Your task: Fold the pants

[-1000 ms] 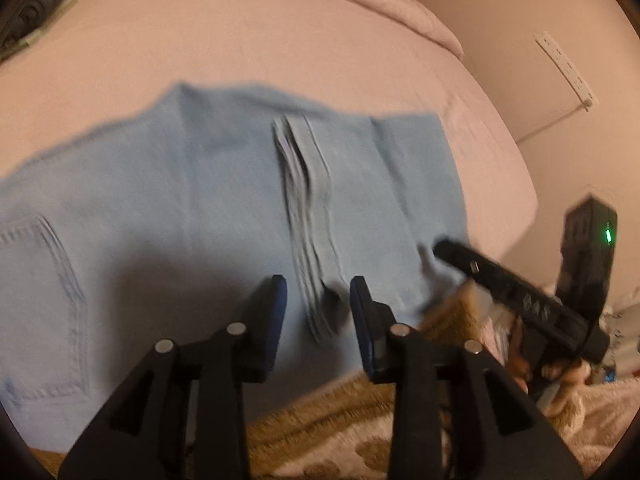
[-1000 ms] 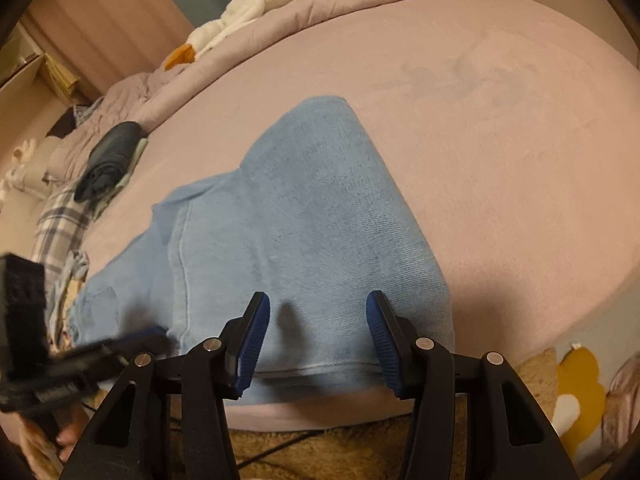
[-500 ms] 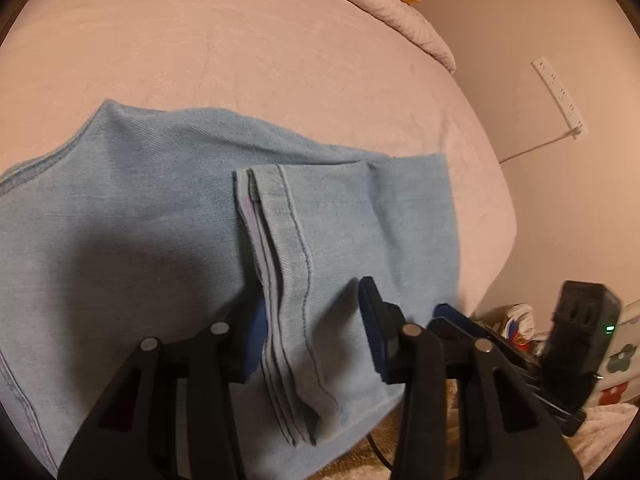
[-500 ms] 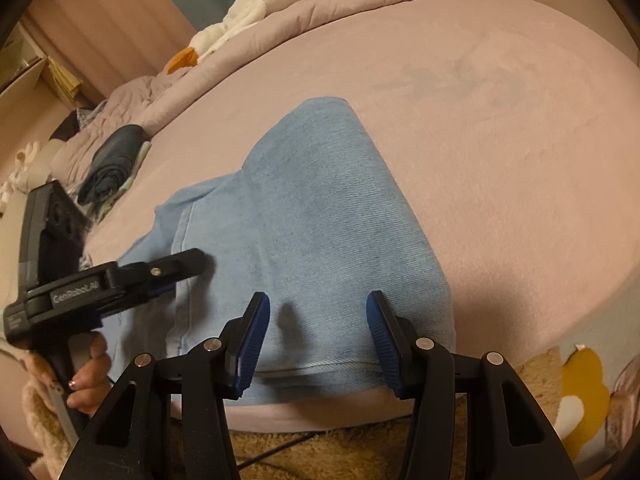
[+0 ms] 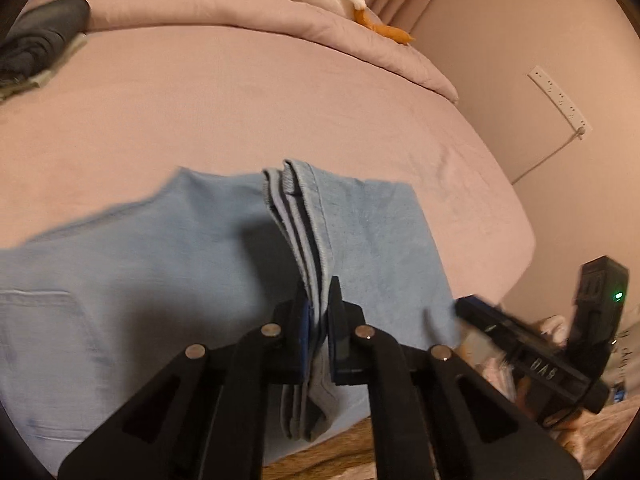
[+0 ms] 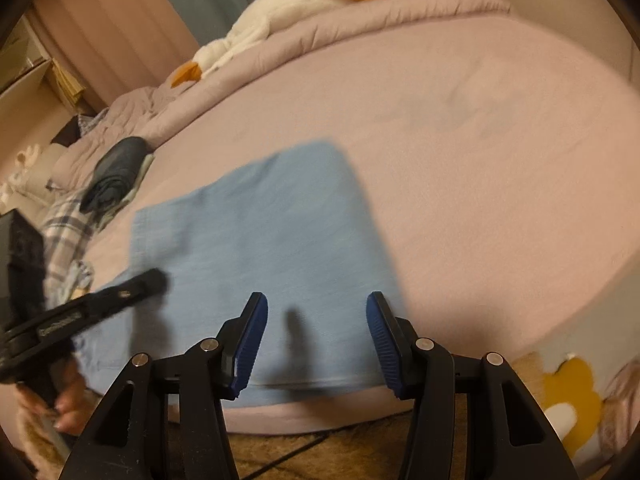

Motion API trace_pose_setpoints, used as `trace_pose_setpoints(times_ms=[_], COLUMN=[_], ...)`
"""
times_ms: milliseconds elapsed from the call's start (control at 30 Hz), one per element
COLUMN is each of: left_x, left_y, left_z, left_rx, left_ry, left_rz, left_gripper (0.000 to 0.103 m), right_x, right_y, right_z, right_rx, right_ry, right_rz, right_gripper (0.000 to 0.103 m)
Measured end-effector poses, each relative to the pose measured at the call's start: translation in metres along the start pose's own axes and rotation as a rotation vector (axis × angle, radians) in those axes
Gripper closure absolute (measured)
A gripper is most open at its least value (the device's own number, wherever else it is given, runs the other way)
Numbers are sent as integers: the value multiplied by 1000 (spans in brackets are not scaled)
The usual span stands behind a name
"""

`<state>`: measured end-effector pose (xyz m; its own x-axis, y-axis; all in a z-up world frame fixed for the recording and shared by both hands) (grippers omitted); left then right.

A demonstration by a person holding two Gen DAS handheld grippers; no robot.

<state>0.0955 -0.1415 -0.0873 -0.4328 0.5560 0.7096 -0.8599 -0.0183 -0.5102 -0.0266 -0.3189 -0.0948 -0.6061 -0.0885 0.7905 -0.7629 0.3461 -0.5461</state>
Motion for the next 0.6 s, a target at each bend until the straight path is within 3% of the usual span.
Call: trace_pose_setpoints(times_ms=[100,267,600], left_x=[-14,-41,-44], left_y=[6,15,20], left_z=[-15,-34,-31], left_rx=[44,60,23], left_ry=[-10,-91,-150], left_rz=[-38,-92,-70], left_gripper=[96,91,89], right_x=[4,-11,-32], right_y=[-3,2,11], right_z=[3,1,-5], right_rx=[11,20,40], right_ry=[46,47,69], right_rz=[29,-23,-71], right_gripper=[51,51,51])
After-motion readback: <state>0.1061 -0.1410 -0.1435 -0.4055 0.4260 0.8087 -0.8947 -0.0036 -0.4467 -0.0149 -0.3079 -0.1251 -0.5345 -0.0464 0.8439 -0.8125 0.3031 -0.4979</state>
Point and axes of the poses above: each gripper's, at about its wrist camera, not at the fingertips, and x roughly against the way its jaws point, z to its right, y to its underside, the point moved 5 cm from there along -x, roughly the way its jaws point, and after that the axes turned 7 degrees about y, right-handed, at the moved point
